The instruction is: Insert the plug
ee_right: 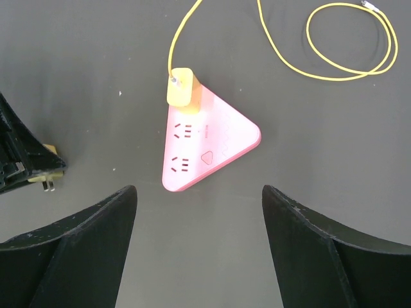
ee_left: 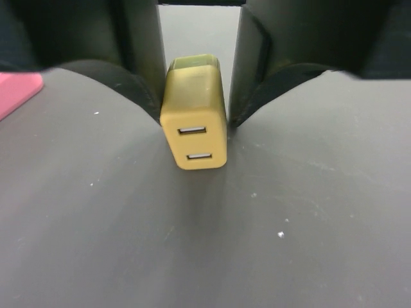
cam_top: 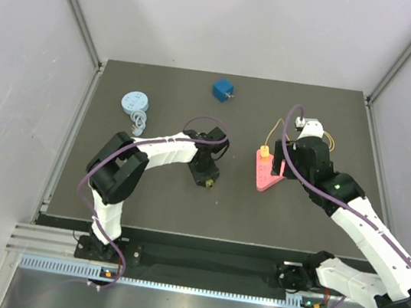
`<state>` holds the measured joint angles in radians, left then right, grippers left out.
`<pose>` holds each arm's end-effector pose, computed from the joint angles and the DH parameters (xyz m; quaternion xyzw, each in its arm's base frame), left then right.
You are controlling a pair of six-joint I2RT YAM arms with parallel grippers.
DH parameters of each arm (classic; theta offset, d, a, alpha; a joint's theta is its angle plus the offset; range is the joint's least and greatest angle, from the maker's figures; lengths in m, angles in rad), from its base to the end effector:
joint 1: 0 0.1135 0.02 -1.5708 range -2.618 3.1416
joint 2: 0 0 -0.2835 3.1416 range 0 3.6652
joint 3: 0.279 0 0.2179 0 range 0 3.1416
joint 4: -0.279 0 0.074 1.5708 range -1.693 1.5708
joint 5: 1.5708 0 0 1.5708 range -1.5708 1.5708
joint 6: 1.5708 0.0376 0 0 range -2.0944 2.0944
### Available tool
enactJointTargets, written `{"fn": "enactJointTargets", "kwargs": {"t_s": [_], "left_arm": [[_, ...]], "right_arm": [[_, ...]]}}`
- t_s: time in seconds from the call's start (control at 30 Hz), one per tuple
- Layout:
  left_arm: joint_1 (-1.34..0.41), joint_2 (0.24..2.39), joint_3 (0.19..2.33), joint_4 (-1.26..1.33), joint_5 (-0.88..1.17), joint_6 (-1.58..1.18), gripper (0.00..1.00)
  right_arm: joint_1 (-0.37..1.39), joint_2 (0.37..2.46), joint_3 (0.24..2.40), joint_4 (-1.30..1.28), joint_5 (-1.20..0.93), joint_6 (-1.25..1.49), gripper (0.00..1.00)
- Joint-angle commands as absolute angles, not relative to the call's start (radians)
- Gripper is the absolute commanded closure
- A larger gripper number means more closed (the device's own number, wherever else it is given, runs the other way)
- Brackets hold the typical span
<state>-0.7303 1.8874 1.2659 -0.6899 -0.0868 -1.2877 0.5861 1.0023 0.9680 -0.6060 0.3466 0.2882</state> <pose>0.2570 -0.2258 0.2020 -0.2779 0.9509 -0.0864 0.1052 0.1458 0.0814 0.3399 -0.0541 0.8821 0.0475 0.4656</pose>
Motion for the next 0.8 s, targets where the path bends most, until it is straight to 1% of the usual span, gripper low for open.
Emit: {"fn": "enactJointTargets", "kwargs": {"t_s": [0.0, 0.07, 0.1, 0.13, 0.23, 0.27, 0.3, 0.33, 0.4, 0.43, 0.5, 0.53, 0.63, 0.67, 0.73, 0.77], "left_arm": [[-0.735, 1.862, 1.296, -0.707, -0.13, -1.255, 0.64], [-0.736, 1.852, 1.295, -0.701, -0.133, -1.229, 0.8], [-0.736, 1.842, 1.295, -0.698, -0.133, -1.217, 0.96], [-0.738, 1.835, 1.292, -0.693, -0.132, -1.186, 1.0], [-0.738, 1.781, 1.266, -0.617, -0.088, -1.099, 1.0], [-0.738, 1.76, 1.231, -0.574, -0.057, -0.997, 1.0], [-0.738, 1.734, 1.212, -0.478, -0.025, -0.944, 1.0], [-0.738, 1.676, 1.192, -0.435, 0.056, -0.899, 1.0], [-0.738, 1.584, 1.131, -0.309, 0.145, -0.764, 1.0], [-0.736, 1.554, 1.112, -0.278, 0.24, -0.671, 1.0], [-0.736, 1.487, 1.091, -0.244, 0.332, -0.6, 1.0], [-0.736, 1.47, 1.091, -0.23, 0.436, -0.53, 1.0], [-0.736, 1.419, 1.088, -0.215, 0.601, -0.435, 1.0], [-0.736, 1.41, 1.083, -0.212, 0.697, -0.416, 1.0], [-0.736, 1.387, 1.071, -0.2, 0.777, -0.37, 1.0], [-0.736, 1.379, 1.06, -0.201, 0.782, -0.359, 1.0]], "right_arm": [[0.588, 0.98, 0.957, -0.571, 0.36, 0.279, 0.22], [0.586, 0.976, 0.956, -0.574, 0.356, 0.279, 0.22], [0.587, 0.974, 0.954, -0.574, 0.35, 0.279, 0.22], [0.588, 0.973, 0.953, -0.574, 0.341, 0.282, 0.22], [0.586, 0.968, 0.956, -0.571, 0.266, 0.275, 0.22], [0.584, 0.96, 0.956, -0.566, 0.221, 0.272, 0.23], [0.58, 0.954, 0.959, -0.561, 0.201, 0.268, 0.23], [0.58, 0.948, 0.963, -0.557, 0.181, 0.261, 0.24], [0.574, 0.928, 0.969, -0.546, 0.117, 0.249, 0.24], [0.572, 0.924, 0.979, -0.545, 0.091, 0.235, 0.25], [0.565, 0.91, 0.989, -0.543, 0.003, 0.216, 0.25], [0.561, 0.907, 0.997, -0.543, -0.033, 0.204, 0.25], [0.554, 0.879, 1.003, -0.538, -0.15, 0.181, 0.26], [0.545, 0.864, 1.005, -0.535, -0.211, 0.179, 0.27], [0.535, 0.851, 1.015, -0.528, -0.297, 0.199, 0.28], [0.529, 0.847, 1.02, -0.523, -0.319, 0.221, 0.29]]}}
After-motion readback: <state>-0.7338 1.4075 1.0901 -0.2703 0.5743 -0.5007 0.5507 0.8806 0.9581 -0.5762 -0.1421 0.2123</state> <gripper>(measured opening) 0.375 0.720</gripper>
